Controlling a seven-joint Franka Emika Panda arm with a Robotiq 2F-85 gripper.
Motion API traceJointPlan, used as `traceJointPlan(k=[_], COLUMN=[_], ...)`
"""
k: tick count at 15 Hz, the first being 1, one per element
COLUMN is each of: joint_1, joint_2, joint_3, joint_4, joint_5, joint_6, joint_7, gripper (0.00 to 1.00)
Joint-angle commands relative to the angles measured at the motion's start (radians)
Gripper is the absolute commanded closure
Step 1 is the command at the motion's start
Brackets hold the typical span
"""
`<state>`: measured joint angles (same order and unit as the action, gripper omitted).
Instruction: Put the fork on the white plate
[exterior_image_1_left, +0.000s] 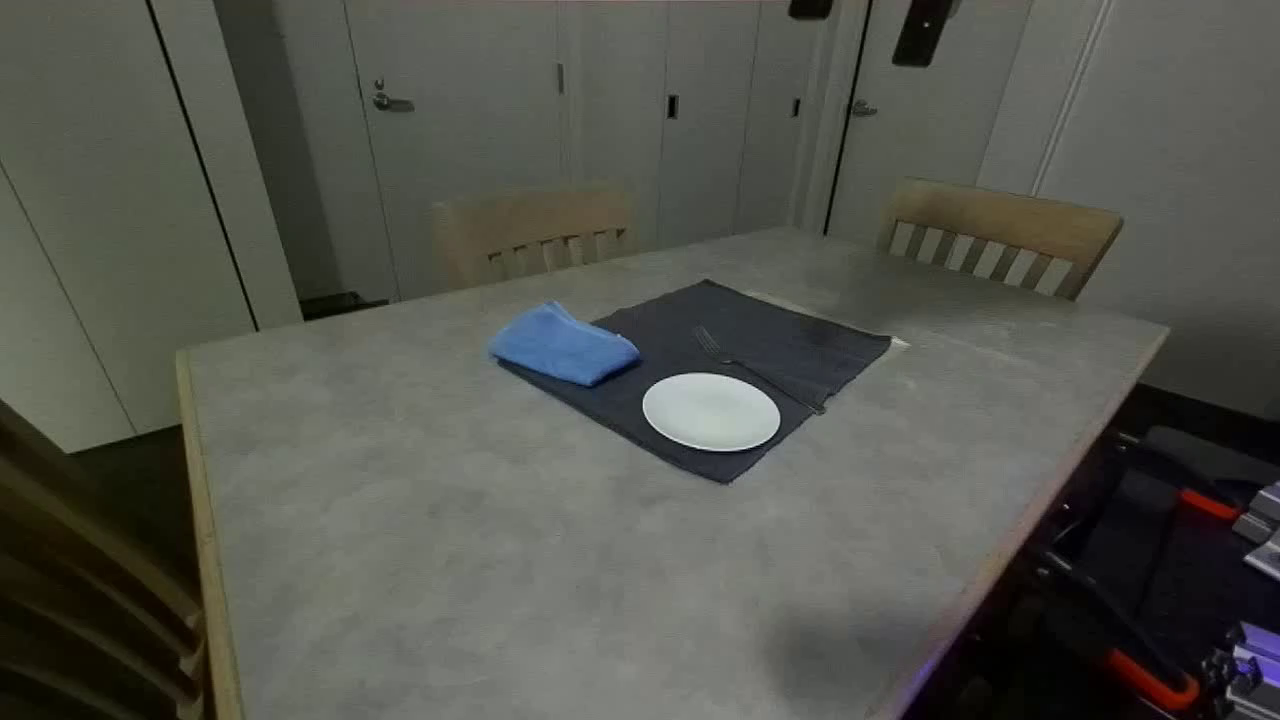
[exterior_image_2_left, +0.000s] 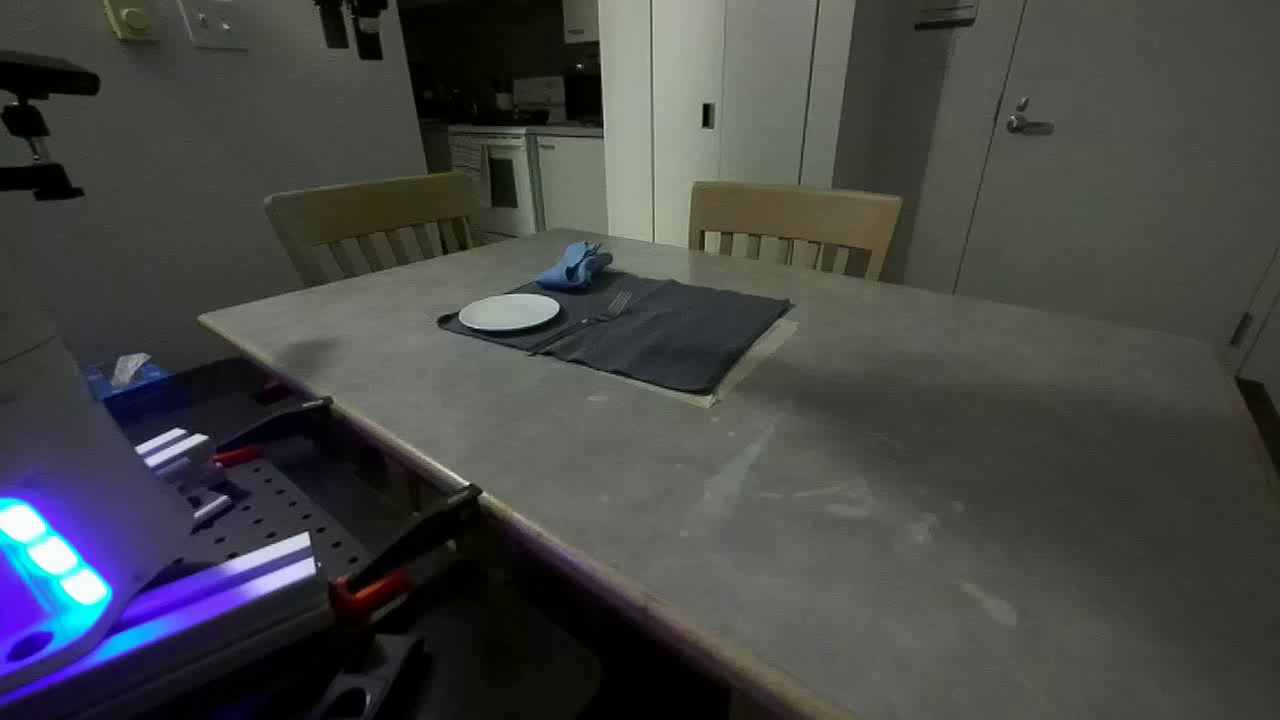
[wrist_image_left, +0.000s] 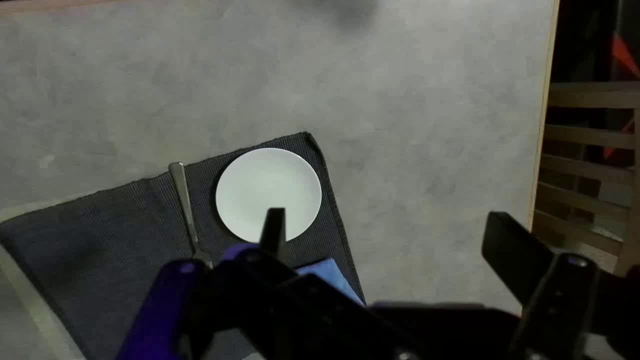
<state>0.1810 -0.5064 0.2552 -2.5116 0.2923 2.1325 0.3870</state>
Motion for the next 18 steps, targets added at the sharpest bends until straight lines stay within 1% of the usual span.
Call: traceJointPlan(k=[1,4,9,13,18], joint_1=[0.002,-0.001,-0.016,-0.036,-0.050], joint_2=[0.000,-0.001,0.030,0.107,0.255], joint_3=[-0.002,-0.016,-0.057,-0.119,-0.198], joint_4=[0.001,-0.002,0.012,0.062,0.143], joint_5=[-0.002,-0.007,-0.054,-0.083,-0.054], joint_6=[-0.002,0.000,0.007,0.018,0.056], joint_7=[0.001,-0.028,-0.132,-0.232,-0.362], gripper=[0.00,0.00,0.00,0.00,0.00])
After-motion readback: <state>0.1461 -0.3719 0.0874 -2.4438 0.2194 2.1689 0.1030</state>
